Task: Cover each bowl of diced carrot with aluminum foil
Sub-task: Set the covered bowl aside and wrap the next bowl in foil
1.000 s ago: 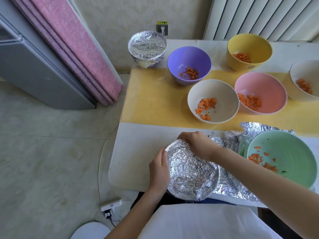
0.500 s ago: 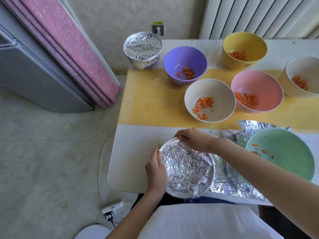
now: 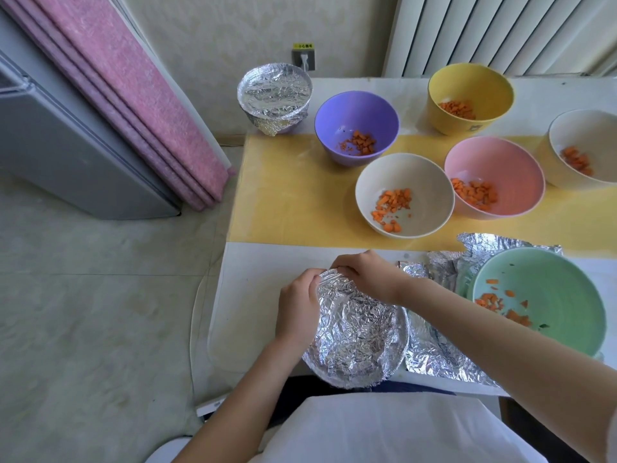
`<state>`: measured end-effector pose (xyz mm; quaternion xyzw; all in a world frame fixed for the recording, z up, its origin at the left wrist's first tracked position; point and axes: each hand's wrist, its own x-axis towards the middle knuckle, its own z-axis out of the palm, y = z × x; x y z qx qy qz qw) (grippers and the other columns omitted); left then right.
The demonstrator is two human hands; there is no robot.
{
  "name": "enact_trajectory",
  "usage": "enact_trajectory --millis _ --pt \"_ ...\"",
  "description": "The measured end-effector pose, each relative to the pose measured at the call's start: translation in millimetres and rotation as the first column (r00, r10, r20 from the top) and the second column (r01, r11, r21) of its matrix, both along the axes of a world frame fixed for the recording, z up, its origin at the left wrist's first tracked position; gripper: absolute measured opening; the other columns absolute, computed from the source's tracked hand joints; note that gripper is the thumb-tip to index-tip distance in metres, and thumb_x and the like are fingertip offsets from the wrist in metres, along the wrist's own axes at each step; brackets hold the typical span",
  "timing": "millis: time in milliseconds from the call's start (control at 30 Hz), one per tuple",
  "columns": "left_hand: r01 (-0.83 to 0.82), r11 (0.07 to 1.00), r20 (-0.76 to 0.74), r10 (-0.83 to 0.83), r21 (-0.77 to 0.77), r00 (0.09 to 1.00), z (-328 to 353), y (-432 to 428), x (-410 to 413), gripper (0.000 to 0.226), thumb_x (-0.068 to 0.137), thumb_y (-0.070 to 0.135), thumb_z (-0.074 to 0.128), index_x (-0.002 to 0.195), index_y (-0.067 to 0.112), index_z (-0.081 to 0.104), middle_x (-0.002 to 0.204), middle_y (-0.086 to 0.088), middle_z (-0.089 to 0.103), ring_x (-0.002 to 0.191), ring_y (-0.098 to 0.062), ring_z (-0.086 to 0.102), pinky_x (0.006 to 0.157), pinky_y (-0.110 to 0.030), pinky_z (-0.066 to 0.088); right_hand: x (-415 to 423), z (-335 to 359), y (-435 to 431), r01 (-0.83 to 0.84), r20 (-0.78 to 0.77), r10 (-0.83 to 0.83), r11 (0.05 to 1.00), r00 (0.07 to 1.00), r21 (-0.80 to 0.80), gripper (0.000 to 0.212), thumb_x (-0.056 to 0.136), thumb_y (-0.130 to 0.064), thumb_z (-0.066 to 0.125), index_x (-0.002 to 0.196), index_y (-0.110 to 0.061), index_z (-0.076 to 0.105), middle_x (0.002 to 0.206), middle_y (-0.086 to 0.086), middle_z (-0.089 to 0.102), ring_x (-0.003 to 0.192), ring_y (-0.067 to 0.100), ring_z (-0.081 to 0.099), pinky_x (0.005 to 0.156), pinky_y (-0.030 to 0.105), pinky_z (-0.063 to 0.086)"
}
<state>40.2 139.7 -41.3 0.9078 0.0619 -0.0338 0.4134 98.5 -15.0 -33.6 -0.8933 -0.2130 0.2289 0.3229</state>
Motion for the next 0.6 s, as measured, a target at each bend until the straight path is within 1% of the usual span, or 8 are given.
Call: enact_trajectory --millis 67,100,200,267,333,400,500,600 --pt "0.006 1.0 0.028 -0.006 0.022 1.0 1 0 -2 0.024 0.096 0.007 0.045 0.109 0.008 0.066 0.081 -0.01 0.068 0.062 -0.015 0.045 0.057 -0.02 0.027 -1 -1 -1 -0.017 0.014 0.017 1.0 1.0 -0.003 0.026 0.095 -0.006 0.045 0.111 -0.006 0.066 0.088 0.008 0.067 0.077 0.017 0.051 0.073 0.029 0.039" --pt "0.005 1.0 0.03 -0.005 0.026 1.0 0 0 -3 0.024 0.096 0.006 0.045 0.108 0.008 0.066 0.078 -0.01 0.067 0.061 -0.015 0.043 0.057 -0.021 0.026 -1 1 -1 -0.034 0.008 0.034 0.999 0.999 -0.014 0.026 0.096 -0.006 0.044 0.111 -0.006 0.065 0.085 0.006 0.064 0.077 0.017 0.05 0.071 0.028 0.037" --pt "0.004 1.0 0.019 -0.004 0.007 1.0 0 -1 -3 0.021 0.096 0.007 0.046 0.105 0.008 0.065 0.071 -0.002 0.06 0.058 -0.015 0.043 0.056 -0.022 0.026 4 9 3 -0.085 -0.042 0.082 0.994 0.996 -0.075 0.028 0.098 -0.009 0.039 0.115 -0.008 0.062 0.084 0.0 0.057 0.077 0.016 0.046 0.069 0.023 0.028" --pt "-0.008 1.0 0.008 0.008 -0.021 1.0 -1 -2 -2 0.015 0.095 0.008 0.047 0.1 0.006 0.061 0.07 0.003 0.056 0.059 -0.017 0.046 0.056 -0.025 0.028 7 9 6 -0.095 -0.041 0.091 0.991 0.995 -0.093 0.028 0.099 -0.011 0.037 0.112 -0.006 0.061 0.082 0.004 0.06 0.073 0.019 0.045 0.064 0.024 0.025" --pt "-0.02 0.999 -0.005 0.02 -0.031 1.0 -2 -1 -3 0.011 0.095 0.009 0.047 0.096 0.005 0.057 0.069 0.002 0.055 0.059 -0.018 0.046 0.056 -0.028 0.029 6 7 8 -0.091 -0.015 0.09 0.991 0.996 -0.102 0.026 0.098 -0.009 0.039 0.106 -0.002 0.062 0.081 0.014 0.062 0.069 0.023 0.044 0.062 0.027 0.023" --pt "-0.026 0.999 -0.007 0.025 -0.032 1.0 -2 -1 -3 0.01 0.095 0.009 0.048 0.094 0.004 0.056 0.066 0.0 0.054 0.056 -0.017 0.045 0.054 -0.03 0.029 6 5 8 -0.088 -0.003 0.088 0.99 0.996 -0.111 0.023 0.096 -0.006 0.041 0.101 0.0 0.062 0.078 0.016 0.062 0.066 0.024 0.041 0.062 0.029 0.024" --pt "-0.016 0.999 -0.006 0.016 -0.034 1.0 -2 -1 -4 0.009 0.095 0.009 0.048 0.092 0.004 0.055 0.06 0.008 0.047 0.051 -0.008 0.041 0.052 -0.027 0.025 5 4 5 -0.096 -0.013 0.096 0.993 0.995 -0.071 0.022 0.096 -0.005 0.042 0.103 -0.002 0.063 0.074 0.008 0.058 0.066 0.022 0.043 0.064 0.029 0.03" --pt "-0.021 0.999 -0.006 0.021 -0.029 1.0 -3 -1 -5 0.01 0.096 0.01 0.047 0.092 0.005 0.055 0.058 0.012 0.043 0.049 -0.007 0.039 0.052 -0.026 0.023 0 8 1 -0.056 -0.073 0.052 0.998 0.996 -0.043 0.028 0.1 -0.016 0.039 0.118 -0.011 0.06 0.088 -0.002 0.06 0.077 0.012 0.048 0.068 0.022 0.03"
